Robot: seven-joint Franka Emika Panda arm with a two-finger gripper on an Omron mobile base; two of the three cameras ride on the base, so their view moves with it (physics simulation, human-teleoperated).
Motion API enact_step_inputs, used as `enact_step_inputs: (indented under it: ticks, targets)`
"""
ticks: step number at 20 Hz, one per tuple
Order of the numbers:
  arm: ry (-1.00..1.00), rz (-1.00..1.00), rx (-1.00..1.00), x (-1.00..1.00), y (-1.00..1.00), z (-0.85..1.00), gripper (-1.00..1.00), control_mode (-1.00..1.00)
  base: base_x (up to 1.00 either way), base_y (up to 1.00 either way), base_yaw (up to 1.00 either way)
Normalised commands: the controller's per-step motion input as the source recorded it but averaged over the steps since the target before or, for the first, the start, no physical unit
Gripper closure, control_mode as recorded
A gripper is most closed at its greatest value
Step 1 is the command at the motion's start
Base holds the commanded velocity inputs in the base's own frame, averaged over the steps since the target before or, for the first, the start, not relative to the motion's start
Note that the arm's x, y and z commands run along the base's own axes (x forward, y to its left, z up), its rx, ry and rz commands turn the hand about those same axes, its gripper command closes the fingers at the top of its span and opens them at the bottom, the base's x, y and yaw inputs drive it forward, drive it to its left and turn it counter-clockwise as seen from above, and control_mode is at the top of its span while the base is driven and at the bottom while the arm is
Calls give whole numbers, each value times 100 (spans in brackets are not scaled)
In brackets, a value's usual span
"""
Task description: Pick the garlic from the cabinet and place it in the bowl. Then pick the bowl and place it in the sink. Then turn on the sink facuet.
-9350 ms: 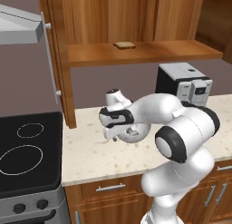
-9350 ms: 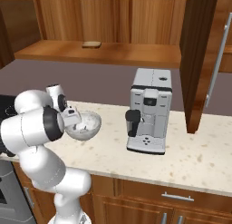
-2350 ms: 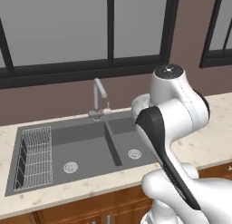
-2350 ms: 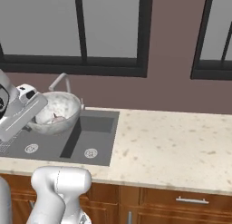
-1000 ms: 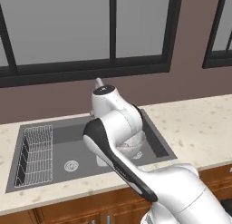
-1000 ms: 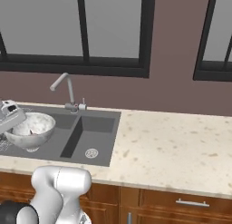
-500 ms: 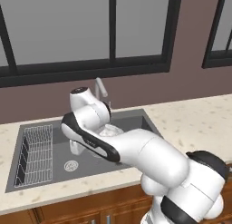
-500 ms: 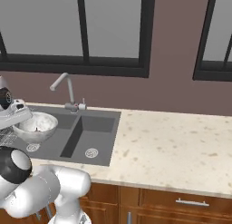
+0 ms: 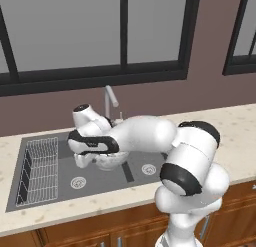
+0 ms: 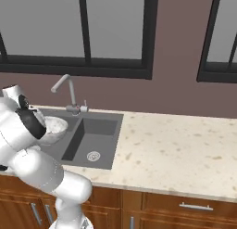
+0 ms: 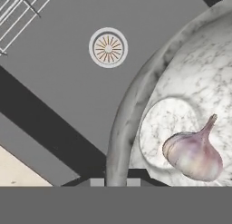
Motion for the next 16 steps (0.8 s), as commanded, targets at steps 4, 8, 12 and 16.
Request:
enact_step_inputs:
  ticks: [4,8,12,16]
  targets:
    - [0,-1,-4,67,50,-65,100,-100,0,0,0]
    - [0,-1,-2,59,35,-64,100,-100,0,0,0]
    - [0,-3,0,58,23,-69,100,-100,0,0,0]
    - [0,-4,0,59,20,-73,100,-100,0,0,0]
